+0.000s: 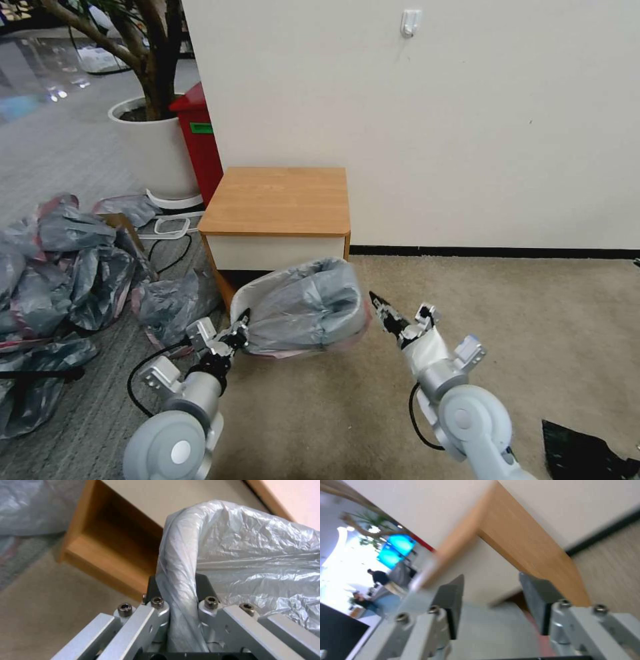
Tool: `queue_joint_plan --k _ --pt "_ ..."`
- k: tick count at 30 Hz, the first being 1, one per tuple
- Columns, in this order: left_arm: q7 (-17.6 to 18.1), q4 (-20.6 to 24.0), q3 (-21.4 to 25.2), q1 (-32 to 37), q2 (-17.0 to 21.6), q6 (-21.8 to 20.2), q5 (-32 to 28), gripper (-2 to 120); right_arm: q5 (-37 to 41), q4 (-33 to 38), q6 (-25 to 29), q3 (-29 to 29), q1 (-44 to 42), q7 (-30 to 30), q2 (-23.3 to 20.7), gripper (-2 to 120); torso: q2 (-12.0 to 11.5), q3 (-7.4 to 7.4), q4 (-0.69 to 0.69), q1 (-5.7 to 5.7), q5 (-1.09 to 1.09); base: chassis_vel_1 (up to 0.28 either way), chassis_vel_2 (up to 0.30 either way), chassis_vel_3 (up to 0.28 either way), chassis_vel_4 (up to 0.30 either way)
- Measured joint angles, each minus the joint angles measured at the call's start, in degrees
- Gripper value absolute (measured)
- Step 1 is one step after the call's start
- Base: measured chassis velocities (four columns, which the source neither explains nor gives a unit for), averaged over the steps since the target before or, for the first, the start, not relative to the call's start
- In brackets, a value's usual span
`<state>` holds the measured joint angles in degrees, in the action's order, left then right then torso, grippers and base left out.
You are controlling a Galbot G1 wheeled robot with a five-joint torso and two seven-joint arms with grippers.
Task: Pick up the garbage bag from the table and place it over the trash can.
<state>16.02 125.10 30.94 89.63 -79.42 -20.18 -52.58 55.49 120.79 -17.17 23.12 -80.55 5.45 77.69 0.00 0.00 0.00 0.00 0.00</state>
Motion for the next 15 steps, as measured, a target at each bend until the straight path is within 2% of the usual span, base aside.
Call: queue_joint_plan --k 1,2,6,8,10,12,13,15 --pt "0.2 -0.3 0.0 -0.1 0.1 0.0 1.0 6 0.2 1.4 -0.1 0.3 0.3 0.0 -0.4 53 0.0 0.0 0.0 0.0 -0.01 0.0 0.0 0.0 0.0" --pt "0.2 -0.3 0.0 -0.1 0.1 0.0 1.0 6 0.2 1.4 -0.1 0.3 0.3 0.0 -0.4 53 0.0 0.0 0.0 0.0 -0.01 0.0 0.0 0.0 0.0" --pt "0.3 -1.1 -1.8 -0.2 0.6 0.1 9.2 6 -1.3 9.2 -3.0 -0.4 3.4 -1.0 -4.5 73 0.0 0.0 0.0 0.0 0.0 0.0 0.0 0.0 0.0" --pt "0.2 -1.1 -2.0 -0.2 0.6 0.2 9.7 6 -1.7 9.8 -3.3 -0.7 3.7 -1.5 -5.0 75 0.0 0.0 0.0 0.0 0.0 0.0 0.0 0.0 0.0" --pt "0.2 -0.9 -3.4 -0.2 0.7 0.3 13.5 6 -8.2 12.2 -6.9 -3.8 6.7 -6.0 -9.2 88 0.0 0.0 0.0 0.0 0.0 0.0 0.0 0.0 0.0" --pt "0.2 -0.8 -3.7 -0.2 0.7 0.3 14.3 6 -9.7 12.4 -7.5 -4.7 7.4 -7.1 -10.2 88 0.0 0.0 0.0 0.0 0.0 0.0 0.0 0.0 0.0" --pt "0.0 -0.5 -4.5 -0.2 0.9 0.3 16.8 6 -13.9 12.6 -8.7 -7.8 9.6 -10.1 -13.2 80 0.0 0.0 0.0 0.0 0.0 0.0 0.0 0.0 0.0" --pt "-0.2 -0.4 -4.7 -0.1 0.9 0.3 17.8 6 -15.4 12.6 -9.0 -8.9 10.3 -10.7 -14.3 76 0.0 0.0 0.01 0.0 0.0 0.0 0.0 0.0 0.0"
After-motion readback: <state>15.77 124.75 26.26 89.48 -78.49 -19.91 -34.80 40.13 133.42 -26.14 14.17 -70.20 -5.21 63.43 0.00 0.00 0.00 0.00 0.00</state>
